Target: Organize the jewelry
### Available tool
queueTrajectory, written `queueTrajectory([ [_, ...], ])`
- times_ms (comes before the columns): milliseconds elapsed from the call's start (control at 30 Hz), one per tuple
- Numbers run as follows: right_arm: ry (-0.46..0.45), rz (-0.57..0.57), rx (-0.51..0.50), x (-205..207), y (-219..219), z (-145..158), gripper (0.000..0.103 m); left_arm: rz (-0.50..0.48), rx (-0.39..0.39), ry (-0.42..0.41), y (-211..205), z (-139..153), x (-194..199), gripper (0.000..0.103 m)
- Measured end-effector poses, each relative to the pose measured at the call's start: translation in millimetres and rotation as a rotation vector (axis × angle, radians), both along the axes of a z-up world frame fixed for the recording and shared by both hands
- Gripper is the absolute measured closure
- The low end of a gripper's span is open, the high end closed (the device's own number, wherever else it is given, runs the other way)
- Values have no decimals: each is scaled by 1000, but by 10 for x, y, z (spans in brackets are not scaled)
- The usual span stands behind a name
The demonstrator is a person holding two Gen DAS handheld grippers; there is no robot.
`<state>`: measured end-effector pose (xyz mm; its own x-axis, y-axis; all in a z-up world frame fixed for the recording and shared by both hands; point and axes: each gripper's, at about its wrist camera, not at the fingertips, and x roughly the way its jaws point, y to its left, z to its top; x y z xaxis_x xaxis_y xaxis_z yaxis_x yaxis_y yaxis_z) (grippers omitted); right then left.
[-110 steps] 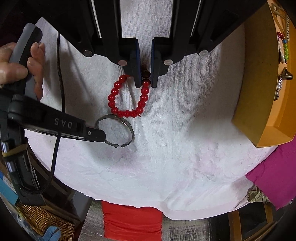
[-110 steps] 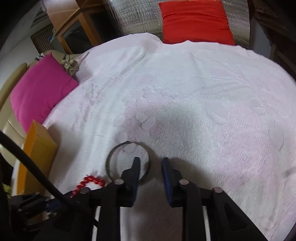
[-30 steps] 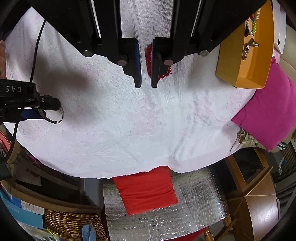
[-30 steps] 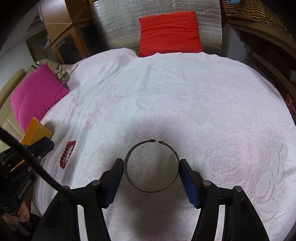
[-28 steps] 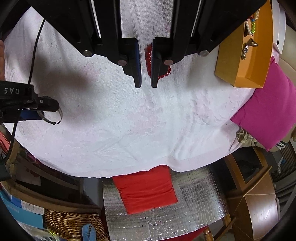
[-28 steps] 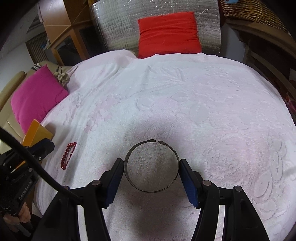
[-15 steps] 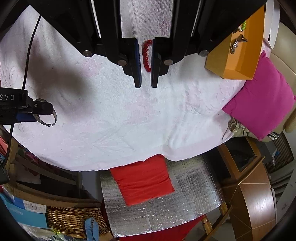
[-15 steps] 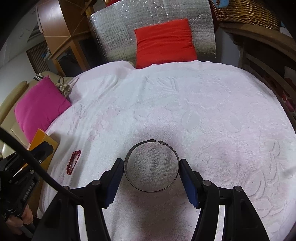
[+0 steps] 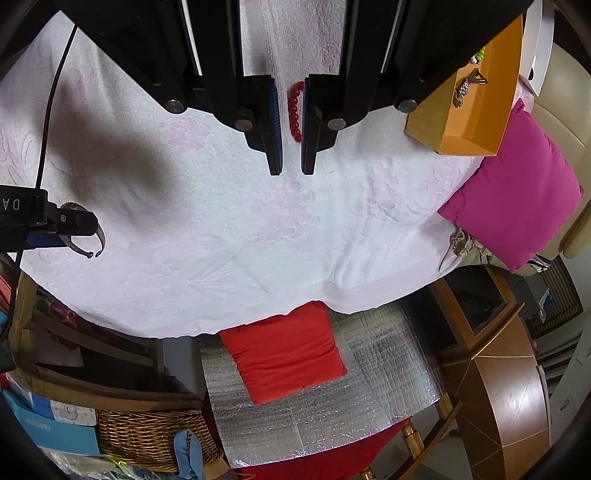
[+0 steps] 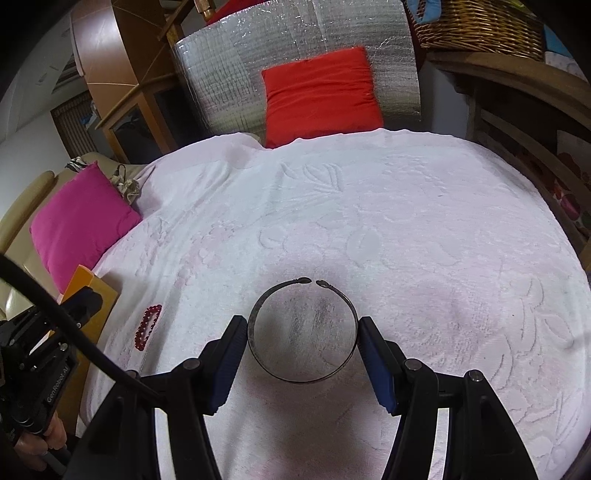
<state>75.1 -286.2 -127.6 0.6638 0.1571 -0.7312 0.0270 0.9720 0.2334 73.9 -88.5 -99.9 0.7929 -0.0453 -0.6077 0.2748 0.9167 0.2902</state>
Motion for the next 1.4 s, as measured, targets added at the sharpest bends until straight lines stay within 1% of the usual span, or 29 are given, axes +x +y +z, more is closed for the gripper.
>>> queueTrajectory([
  [367, -13, -10, 8, -56, -109, 28, 39, -6, -10, -10, -78, 27, -91, 93],
  [867, -33, -17, 27, -192, -142, 111, 39, 30, 3, -16, -59, 42, -275, 93],
  [1233, -57, -2, 45, -305, -5, 198, 39, 53, 5, -15, 70, 89, -404, 93],
  [1333, -59, 10, 47, -324, 85, 216, 39, 58, 11, -6, 86, 45, -389, 93],
  [1400, -38, 16, 27, -309, 154, 181, 39, 41, 9, 30, 69, -58, -340, 93],
])
